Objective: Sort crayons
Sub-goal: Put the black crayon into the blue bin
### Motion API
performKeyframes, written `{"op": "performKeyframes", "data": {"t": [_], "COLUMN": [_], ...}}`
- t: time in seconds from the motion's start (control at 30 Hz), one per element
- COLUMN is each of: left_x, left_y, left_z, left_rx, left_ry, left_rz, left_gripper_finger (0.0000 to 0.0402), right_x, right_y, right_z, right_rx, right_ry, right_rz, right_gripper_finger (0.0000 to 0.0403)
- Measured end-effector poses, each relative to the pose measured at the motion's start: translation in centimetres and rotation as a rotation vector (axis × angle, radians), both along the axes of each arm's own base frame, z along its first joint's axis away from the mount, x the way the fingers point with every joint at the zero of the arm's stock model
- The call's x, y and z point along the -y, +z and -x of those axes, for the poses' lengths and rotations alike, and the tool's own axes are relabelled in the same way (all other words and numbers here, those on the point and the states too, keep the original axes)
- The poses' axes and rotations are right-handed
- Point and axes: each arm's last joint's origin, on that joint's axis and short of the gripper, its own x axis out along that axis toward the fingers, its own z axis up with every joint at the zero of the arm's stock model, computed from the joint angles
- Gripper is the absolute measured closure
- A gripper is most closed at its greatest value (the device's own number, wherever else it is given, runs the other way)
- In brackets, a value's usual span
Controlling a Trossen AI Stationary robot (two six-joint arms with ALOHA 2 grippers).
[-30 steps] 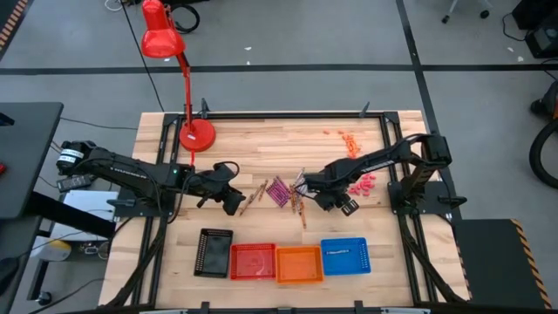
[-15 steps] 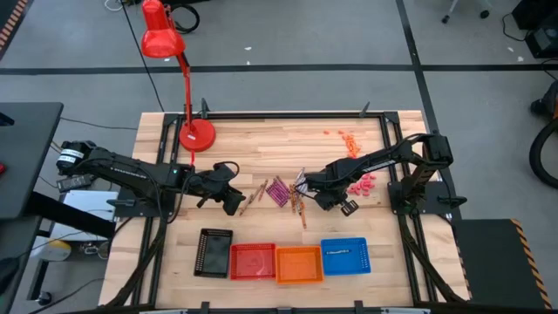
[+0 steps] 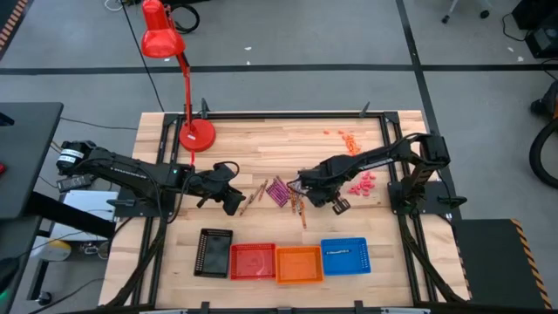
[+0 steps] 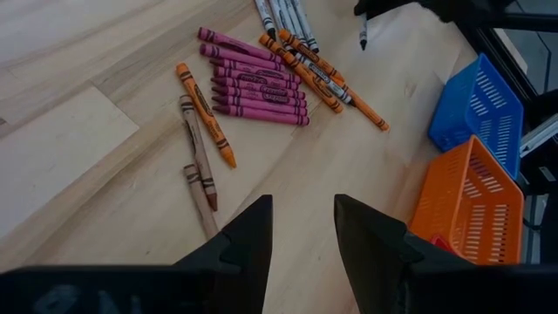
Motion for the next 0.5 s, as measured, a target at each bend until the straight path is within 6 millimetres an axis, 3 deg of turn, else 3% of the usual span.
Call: {"op": "performKeyframes", "data": {"t": [0.2,0.37,0.5], "left_x": [0.0,0.0,0.0], "left_y": [0.0,0.0,0.0], "left_z": [0.0,0.0,0.0], "left_rx": [-0.002,-0.002,-0.002], "left_ry": [-0.028,-0.029,-0.029], "left_rz": [-0.033,-0.034,-0.034], "left_gripper_finger": [0.0264,0.0264,0.0264], "right_x": [-0.1,-0.7,-1.9], "right_y": [3.8,7.3,8.7], "right_z": [-1.4,-1.7,-1.8], "right_rx": [0.002,-0.067,-0.141], "right_ry": [-0.124,-0.316,-0.457], "right_rz": [-0.042,-0.27,-0.495], "right_gripper_finger": [0.0372,0.0371,0.0371]}}
